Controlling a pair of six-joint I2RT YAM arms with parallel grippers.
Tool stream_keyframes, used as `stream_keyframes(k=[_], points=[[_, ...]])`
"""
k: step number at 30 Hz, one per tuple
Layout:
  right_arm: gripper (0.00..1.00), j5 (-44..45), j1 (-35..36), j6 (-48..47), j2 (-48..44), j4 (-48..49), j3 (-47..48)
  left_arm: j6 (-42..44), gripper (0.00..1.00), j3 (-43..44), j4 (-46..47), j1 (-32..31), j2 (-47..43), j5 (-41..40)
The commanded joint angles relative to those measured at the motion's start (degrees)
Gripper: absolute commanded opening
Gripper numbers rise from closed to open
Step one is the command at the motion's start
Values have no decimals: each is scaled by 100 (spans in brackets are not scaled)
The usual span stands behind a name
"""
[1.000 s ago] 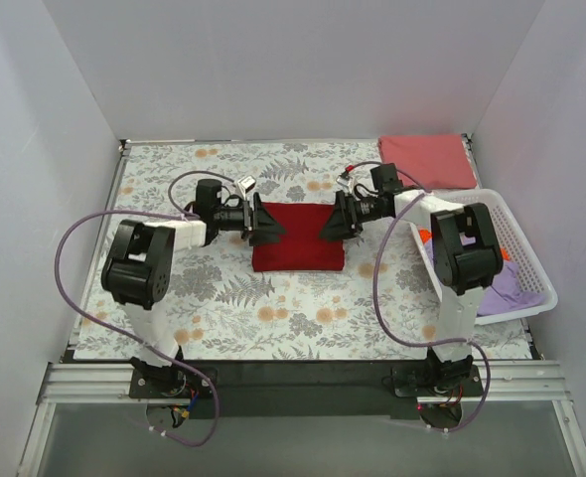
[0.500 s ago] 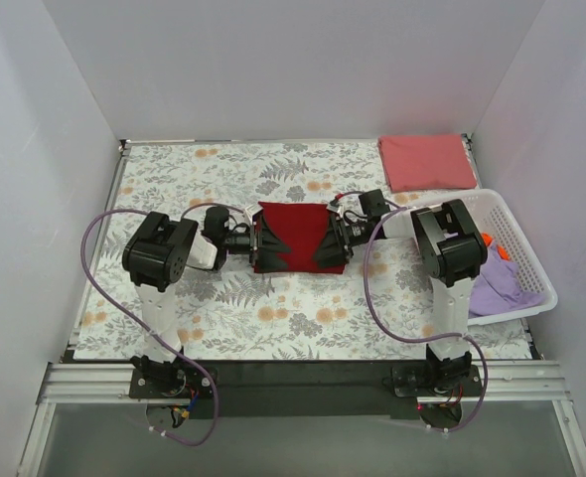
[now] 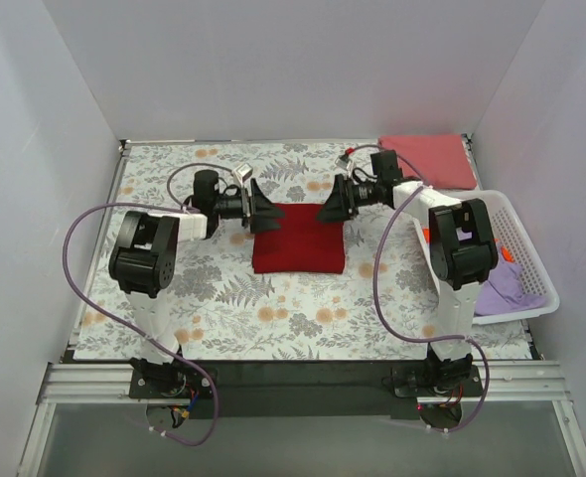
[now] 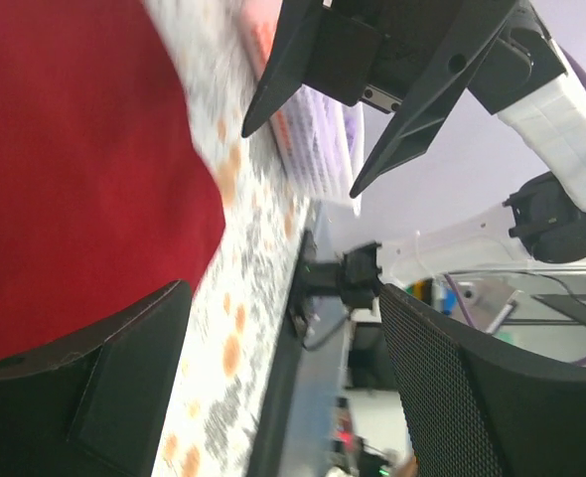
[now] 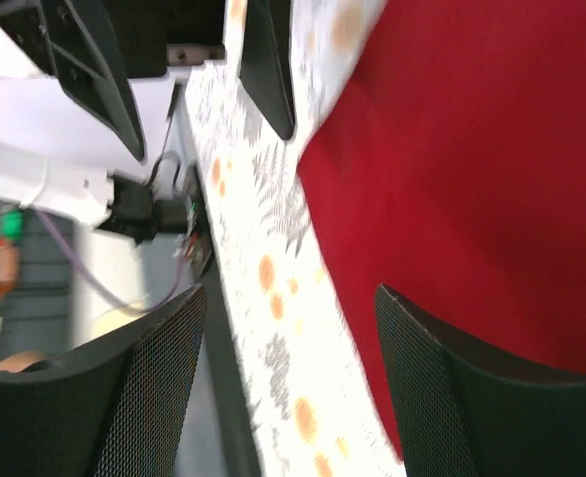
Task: Fold and stack the t-shirts
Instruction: Fold the tshirt, then neatly place the folded tshirt to the corner
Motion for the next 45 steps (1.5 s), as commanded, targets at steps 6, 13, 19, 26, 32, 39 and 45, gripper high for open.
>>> stream_keyframes(k=[6, 13, 19, 26, 32, 39, 45], points=[[73, 926, -146, -298, 1359, 18, 1612, -100, 73, 1712, 406, 151, 1417, -648], [72, 2077, -156, -579, 2117, 88, 2175, -109, 72, 2214, 451, 423, 2209, -1035], [73, 2316, -41, -658, 2240, 194, 2719, 374, 72, 2336, 20, 757, 2114, -1141], [78, 2333, -32, -728, 960, 10, 3178, 2972, 82, 2284, -1882, 512, 498, -1263], [78, 3500, -59, -1133, -438, -798, 2344, 6813, 86, 1339, -3004, -890, -1076, -3212], [79, 5170, -146, -887, -1336, -1686, 1325, 8960, 76, 123, -1986, -2669, -1526, -4523], [80, 4979, -366, -808, -1671, -1757, 524, 9646, 64, -62, -1141, -3417, -877, -5016]])
